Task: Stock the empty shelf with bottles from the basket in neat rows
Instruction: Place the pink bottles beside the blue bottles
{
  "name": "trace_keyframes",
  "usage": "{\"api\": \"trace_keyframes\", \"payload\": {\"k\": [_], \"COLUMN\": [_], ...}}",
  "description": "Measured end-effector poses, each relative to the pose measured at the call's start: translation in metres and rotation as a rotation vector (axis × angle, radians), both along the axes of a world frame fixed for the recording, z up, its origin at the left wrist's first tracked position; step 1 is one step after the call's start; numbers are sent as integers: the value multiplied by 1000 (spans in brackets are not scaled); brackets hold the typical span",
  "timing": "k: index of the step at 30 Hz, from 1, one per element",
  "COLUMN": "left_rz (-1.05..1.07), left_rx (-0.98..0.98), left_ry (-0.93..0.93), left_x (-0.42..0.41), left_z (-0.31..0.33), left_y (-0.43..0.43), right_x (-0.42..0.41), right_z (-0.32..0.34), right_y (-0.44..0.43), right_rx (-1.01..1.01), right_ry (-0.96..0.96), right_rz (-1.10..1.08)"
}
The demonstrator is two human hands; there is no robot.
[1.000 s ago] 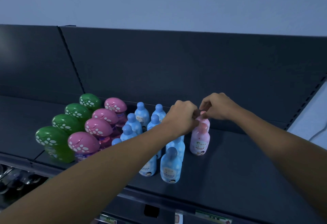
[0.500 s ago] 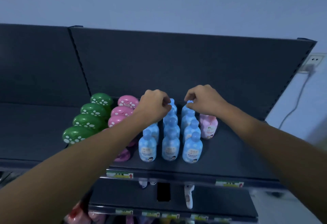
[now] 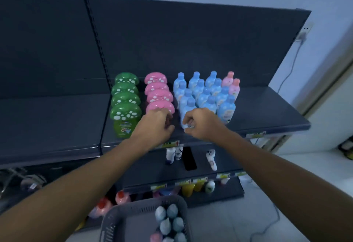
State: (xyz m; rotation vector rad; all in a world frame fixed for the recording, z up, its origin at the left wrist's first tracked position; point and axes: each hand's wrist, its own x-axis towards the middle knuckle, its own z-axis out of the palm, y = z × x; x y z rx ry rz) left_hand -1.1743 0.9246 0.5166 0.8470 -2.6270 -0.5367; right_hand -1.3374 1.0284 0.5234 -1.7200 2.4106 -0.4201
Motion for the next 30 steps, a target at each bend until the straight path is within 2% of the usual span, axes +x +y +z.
{"api": "trace_keyframes", "payload": {"k": [9,15,25,30], "left_rz": [26,99,138,61], "left_rx": [142,333,554,437], "left_ry": [-244,-370,-514,-559], "left_x": [80,117,158,171], "left_z": [-106,-195,-348,-408], "left_y": [1,20,89,115], "right_x": [61,88,128,152], "right_z": [-86,-167,-316,-385], "right_y": [9,19,37,49], "right_rx": [190,317,477,523], "right_ry": [-113,-222,-295,-337], "right_rz": [-2,0,31,92]}}
